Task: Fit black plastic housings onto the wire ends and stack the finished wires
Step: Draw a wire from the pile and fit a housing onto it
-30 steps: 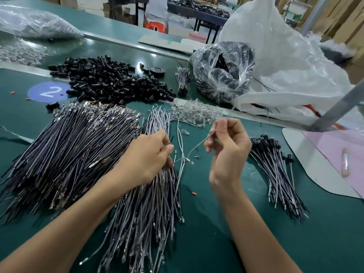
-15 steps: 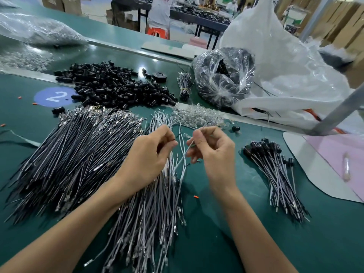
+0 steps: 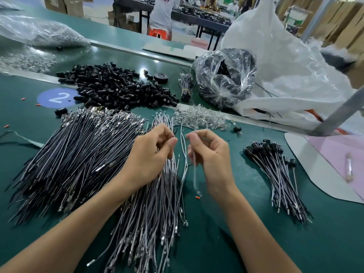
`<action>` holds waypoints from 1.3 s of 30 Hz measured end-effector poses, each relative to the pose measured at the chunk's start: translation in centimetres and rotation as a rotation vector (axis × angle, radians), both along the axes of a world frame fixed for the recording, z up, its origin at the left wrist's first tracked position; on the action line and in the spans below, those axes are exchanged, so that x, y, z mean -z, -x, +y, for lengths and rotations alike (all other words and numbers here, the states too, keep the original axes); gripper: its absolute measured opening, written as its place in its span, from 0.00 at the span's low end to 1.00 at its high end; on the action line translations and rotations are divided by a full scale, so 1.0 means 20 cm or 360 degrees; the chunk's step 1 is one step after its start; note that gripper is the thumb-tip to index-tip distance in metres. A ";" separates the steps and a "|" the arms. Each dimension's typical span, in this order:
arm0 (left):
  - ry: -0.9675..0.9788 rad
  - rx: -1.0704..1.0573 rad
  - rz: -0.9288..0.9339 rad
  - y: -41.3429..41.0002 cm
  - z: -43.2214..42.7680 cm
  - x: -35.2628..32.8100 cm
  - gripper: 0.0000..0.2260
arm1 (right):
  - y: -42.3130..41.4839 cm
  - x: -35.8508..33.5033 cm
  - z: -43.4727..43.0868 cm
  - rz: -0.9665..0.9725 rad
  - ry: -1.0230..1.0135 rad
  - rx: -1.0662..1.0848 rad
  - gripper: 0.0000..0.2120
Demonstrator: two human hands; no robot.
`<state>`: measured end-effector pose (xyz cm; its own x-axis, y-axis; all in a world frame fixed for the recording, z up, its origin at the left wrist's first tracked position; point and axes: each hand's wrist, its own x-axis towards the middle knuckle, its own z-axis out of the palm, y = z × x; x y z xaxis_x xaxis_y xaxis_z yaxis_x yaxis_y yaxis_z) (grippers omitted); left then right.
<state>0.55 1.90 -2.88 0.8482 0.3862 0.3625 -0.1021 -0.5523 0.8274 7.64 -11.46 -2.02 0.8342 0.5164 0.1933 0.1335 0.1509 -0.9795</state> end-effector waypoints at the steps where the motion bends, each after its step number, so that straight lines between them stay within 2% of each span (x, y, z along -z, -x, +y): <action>1: 0.0033 0.0018 0.0036 0.00 0.00 0.00 0.07 | -0.02 0.00 -0.01 0.0032 -0.0048 0.0105 0.06; 5: 0.0275 0.0038 0.0024 0.00 0.02 0.00 0.06 | -0.04 0.00 -0.03 -0.0007 -0.0088 0.0333 0.09; 9: 0.0800 0.0102 -0.0061 0.00 0.04 -0.01 0.02 | -0.01 0.01 -0.01 -0.0094 -0.0058 0.0194 0.05; 11: 0.1035 0.0139 -0.0095 0.01 0.03 -0.02 0.06 | 0.01 0.01 0.00 -0.0127 -0.0018 0.0117 0.04; 16: 0.1375 0.0163 -0.0163 0.01 0.04 -0.04 0.09 | 0.02 0.03 0.01 -0.0103 0.0094 -0.0006 0.04; 19: 0.1440 0.0172 -0.0195 0.01 0.06 -0.04 0.09 | 0.03 0.04 0.02 -0.0076 0.0102 -0.0035 0.04; 24: 0.1378 0.0231 -0.0173 0.01 0.05 -0.03 0.05 | 0.04 0.04 0.03 -0.0094 0.0099 -0.0070 0.04; 30: 0.1372 0.0231 -0.0171 0.00 0.05 -0.04 0.11 | 0.03 0.04 0.03 -0.0113 0.0076 -0.0075 0.06; 39: 0.1365 0.0229 -0.0137 0.01 0.03 -0.04 0.07 | 0.03 0.03 0.02 -0.0091 0.0153 -0.0113 0.05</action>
